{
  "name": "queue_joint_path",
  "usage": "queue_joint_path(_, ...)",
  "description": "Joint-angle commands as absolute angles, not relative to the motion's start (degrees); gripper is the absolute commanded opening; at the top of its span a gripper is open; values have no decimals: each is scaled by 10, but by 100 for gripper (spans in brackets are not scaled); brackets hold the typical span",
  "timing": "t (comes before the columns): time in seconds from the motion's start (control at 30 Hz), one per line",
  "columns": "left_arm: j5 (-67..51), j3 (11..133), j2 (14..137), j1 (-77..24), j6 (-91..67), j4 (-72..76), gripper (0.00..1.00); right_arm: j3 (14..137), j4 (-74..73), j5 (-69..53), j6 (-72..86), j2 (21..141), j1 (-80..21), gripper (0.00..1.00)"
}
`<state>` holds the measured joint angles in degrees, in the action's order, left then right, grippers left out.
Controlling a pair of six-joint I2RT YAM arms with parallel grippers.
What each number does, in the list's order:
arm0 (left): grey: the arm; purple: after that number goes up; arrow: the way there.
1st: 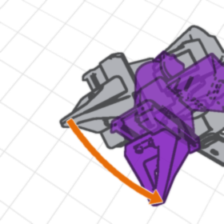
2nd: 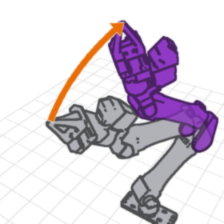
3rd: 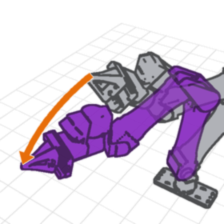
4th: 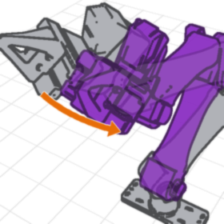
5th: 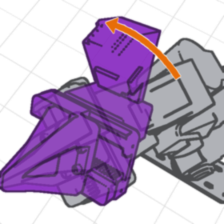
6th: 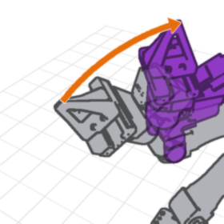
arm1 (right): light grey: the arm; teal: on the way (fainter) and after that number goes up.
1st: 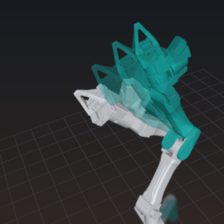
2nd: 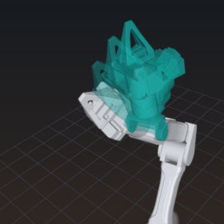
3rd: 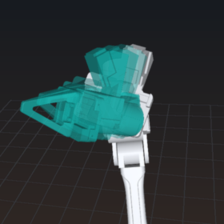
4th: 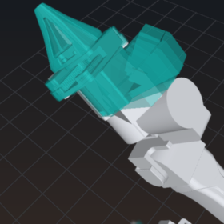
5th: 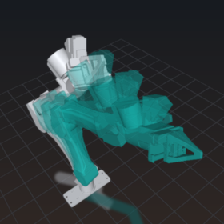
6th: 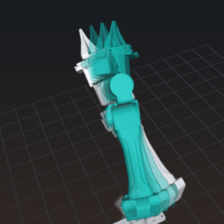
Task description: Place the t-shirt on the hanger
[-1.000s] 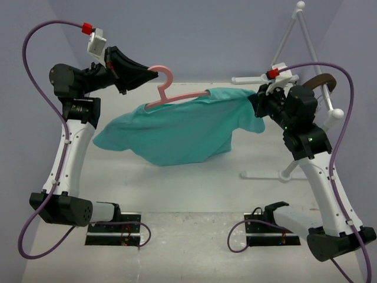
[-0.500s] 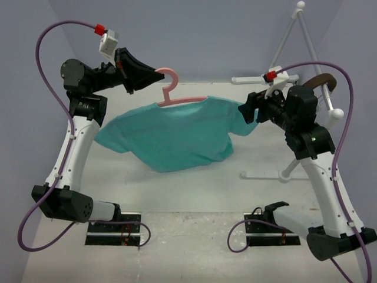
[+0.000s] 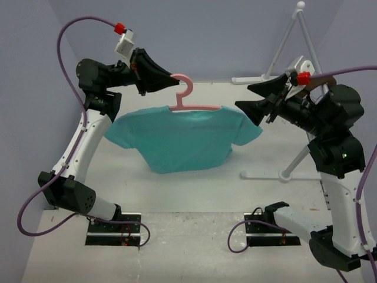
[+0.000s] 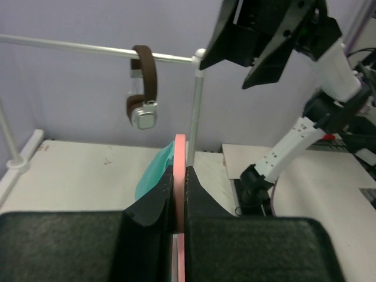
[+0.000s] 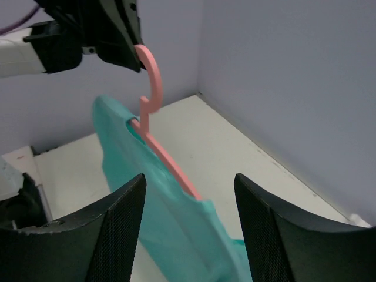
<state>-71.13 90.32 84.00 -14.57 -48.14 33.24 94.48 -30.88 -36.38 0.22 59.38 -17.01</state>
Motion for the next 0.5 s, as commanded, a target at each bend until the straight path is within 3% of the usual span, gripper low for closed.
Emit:
queue_joint_path(0.0, -728, 927, 848, -196, -461, 344, 0, 969, -328, -439, -46, 670, -231, 63)
queue_joint_path(0.23, -789, 951, 886, -242, -510, 424, 0, 991, -432, -456, -133, 713, -272, 58)
queue_joint_path(0.47, -803, 995, 911, -249, -531, 433, 0, 949, -479, -380, -151, 678, -279, 54)
